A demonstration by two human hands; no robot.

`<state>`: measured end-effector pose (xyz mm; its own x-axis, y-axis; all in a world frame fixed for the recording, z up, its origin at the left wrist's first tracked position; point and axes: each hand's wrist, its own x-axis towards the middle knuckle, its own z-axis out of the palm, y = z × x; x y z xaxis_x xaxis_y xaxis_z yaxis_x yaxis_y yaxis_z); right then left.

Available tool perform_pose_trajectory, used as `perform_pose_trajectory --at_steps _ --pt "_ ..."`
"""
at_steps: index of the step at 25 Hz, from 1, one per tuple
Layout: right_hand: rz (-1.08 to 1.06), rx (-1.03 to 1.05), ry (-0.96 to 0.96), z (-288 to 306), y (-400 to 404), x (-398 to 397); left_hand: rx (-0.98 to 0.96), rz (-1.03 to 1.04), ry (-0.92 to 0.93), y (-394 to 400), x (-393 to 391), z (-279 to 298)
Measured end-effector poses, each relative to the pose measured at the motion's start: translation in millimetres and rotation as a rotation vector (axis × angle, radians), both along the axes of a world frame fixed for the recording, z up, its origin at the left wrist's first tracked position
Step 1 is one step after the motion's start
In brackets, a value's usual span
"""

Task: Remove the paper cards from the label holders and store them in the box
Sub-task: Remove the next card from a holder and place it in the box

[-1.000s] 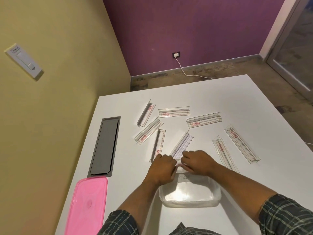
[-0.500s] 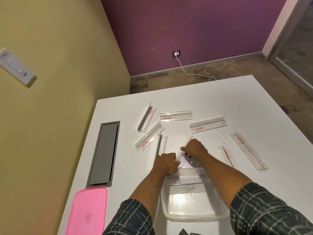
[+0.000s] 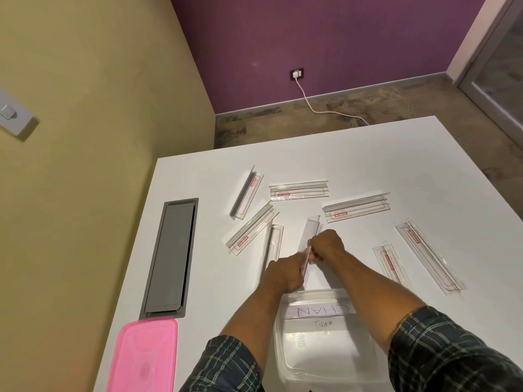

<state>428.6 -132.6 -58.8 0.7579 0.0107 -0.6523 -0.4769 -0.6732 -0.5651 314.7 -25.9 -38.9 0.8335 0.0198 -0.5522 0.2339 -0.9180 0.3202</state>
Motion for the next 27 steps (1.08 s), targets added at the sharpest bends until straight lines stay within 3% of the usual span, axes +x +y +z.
perform_pose_trajectory --at_steps 4,8,15,22,27 --pt "-0.031 0.151 -0.047 19 -6 11 0.007 -0.032 -0.141 7 7 19" --pt "-0.073 0.362 -0.037 41 -14 16 0.243 -0.137 -0.345 14 13 47" --pt "0.252 0.494 0.119 84 -49 -4 0.461 -0.277 -0.413 14 4 86" --pt "0.538 0.425 0.154 101 -81 -32 0.431 -0.349 -0.313 -3 -15 106" --pt "0.830 0.162 0.042 110 -107 -54 0.314 -0.245 0.021 -12 -36 105"
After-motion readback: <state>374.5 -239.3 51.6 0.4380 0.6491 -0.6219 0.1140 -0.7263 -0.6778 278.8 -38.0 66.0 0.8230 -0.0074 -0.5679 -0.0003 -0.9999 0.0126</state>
